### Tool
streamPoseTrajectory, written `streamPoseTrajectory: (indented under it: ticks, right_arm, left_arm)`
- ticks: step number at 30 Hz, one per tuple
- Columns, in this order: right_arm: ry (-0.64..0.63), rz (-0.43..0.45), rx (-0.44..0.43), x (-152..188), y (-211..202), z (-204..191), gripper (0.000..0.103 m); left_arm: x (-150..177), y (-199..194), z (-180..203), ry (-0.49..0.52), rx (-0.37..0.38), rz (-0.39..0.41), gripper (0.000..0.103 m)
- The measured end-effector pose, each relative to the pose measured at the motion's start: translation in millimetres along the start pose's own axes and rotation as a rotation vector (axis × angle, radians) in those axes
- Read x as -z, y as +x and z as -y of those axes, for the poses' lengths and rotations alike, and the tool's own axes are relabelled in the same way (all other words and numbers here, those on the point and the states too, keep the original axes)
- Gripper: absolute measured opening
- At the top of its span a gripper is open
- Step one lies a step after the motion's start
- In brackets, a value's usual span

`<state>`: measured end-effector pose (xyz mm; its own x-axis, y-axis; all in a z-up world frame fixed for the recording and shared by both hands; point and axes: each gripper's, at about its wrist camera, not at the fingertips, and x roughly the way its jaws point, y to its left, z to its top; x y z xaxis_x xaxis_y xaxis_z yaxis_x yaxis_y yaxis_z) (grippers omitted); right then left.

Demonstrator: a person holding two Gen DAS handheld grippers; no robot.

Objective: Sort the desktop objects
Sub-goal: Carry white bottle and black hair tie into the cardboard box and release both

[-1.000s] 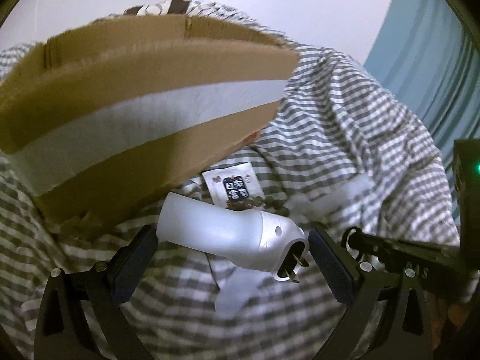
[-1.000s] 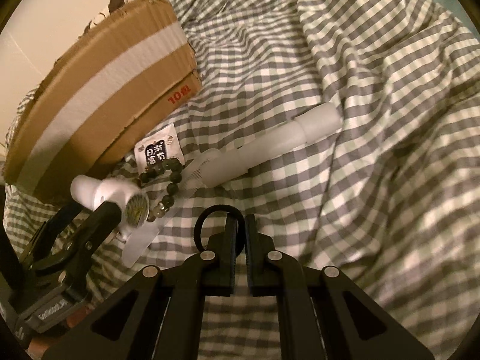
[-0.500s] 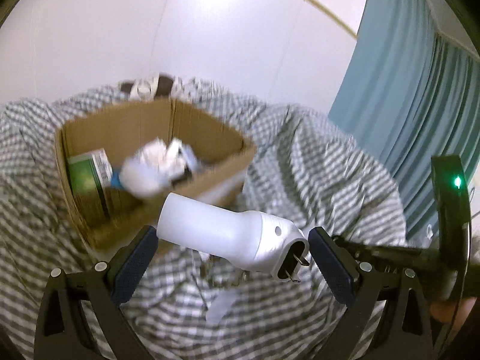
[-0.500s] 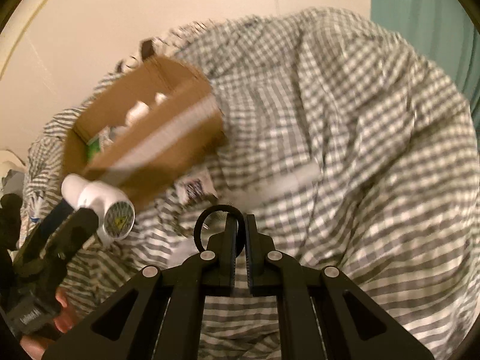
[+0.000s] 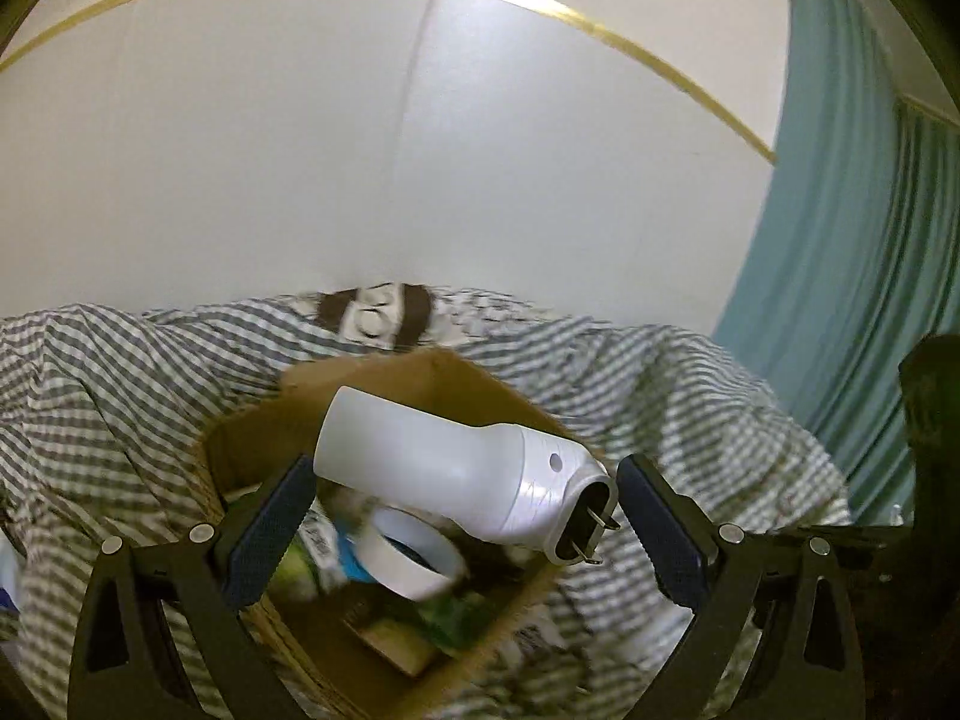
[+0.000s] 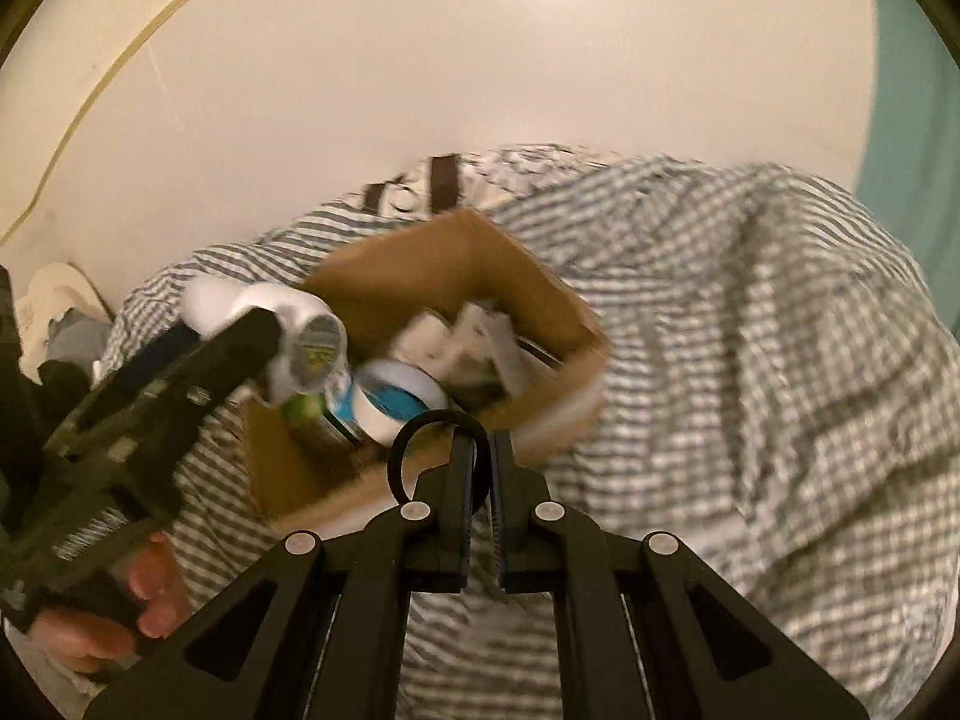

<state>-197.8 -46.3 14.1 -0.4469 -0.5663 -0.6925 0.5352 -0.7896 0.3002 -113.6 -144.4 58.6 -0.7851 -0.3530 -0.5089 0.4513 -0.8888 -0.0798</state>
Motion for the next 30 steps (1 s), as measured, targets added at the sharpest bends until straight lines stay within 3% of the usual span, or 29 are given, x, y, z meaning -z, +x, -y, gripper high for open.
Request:
streamPoseTrajectory:
  ticks: [7,11,12,13,14,16,25,30]
  right_arm:
    - [-0.015,-0.049,-0.017,-33,74,-9,0.005]
    - [0.018,-0.048,-0.036,-45,101,-1,0.005]
    - [0.023,-0.044,-0.037,-47,104,2,0.006]
    - [0.028,-0.04,-0.03,-49,105,4,0.016]
    - [0.055,-0.02,-0.002,-49,105,7,0.035]
    - [0.082,-0.003,0.016,-47,98,16,0.051]
    - [0.141,0.018,0.072,-17,34,50,0.051]
    - [0.155,0.029,0.139,18,-3,66,0.051]
  left_arm:
    - [4,48,-39,0.024,-0.073,-0.051,0.102]
    - [6,72,-49,0.06,-0.075,-0.074,0.103]
    - [7,76,-48,0.073,-0.081,-0.082,0.103]
    - [8,78,-48,0.081,-0.089,-0.085,0.103]
    - [8,80,-47,0.09,-0.101,-0.089,0.103]
    - [11,83,-44,0.104,-0.117,-0.111,0.103]
    - [19,41,-15,0.093,-0.103,-0.137,0.103]
    - [38,4,16,0.089,-0.034,-0.14,0.103]
